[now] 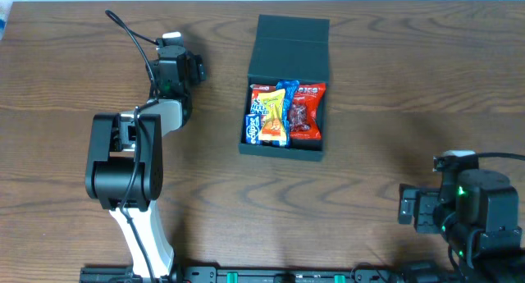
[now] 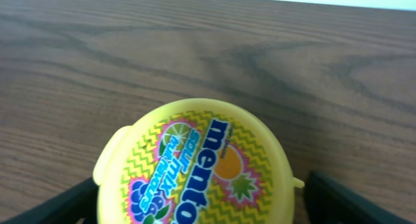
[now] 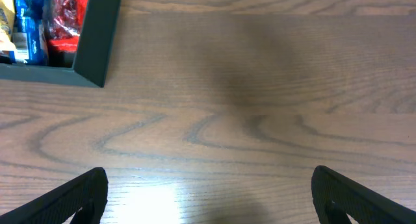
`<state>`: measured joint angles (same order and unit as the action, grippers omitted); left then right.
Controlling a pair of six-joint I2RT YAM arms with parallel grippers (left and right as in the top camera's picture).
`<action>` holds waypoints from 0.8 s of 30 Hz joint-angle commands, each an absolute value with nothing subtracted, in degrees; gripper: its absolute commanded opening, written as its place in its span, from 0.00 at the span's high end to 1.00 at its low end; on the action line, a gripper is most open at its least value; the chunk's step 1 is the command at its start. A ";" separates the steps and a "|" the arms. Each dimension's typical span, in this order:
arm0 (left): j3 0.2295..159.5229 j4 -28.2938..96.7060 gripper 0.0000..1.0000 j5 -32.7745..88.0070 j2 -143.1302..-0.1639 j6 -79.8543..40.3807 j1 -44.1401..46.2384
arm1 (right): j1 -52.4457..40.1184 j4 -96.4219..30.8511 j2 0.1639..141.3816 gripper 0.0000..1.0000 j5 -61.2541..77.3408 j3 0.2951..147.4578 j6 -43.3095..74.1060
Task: Pack container
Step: 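Move the left gripper to the yellow Mentos container and grasp it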
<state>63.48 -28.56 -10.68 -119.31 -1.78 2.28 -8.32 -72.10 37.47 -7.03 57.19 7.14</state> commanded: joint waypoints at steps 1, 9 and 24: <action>64.42 -28.75 0.18 -10.39 -120.64 -1.21 1.87 | -7.75 -72.03 37.39 0.01 -6.85 57.25 6.57; 64.40 -28.73 0.34 -10.39 -120.64 -1.23 1.89 | -7.75 -72.03 37.39 0.01 -6.85 57.25 6.57; 64.40 -28.34 0.79 -10.44 -120.64 -1.23 2.09 | -7.75 -72.03 37.39 0.01 -6.85 57.25 6.57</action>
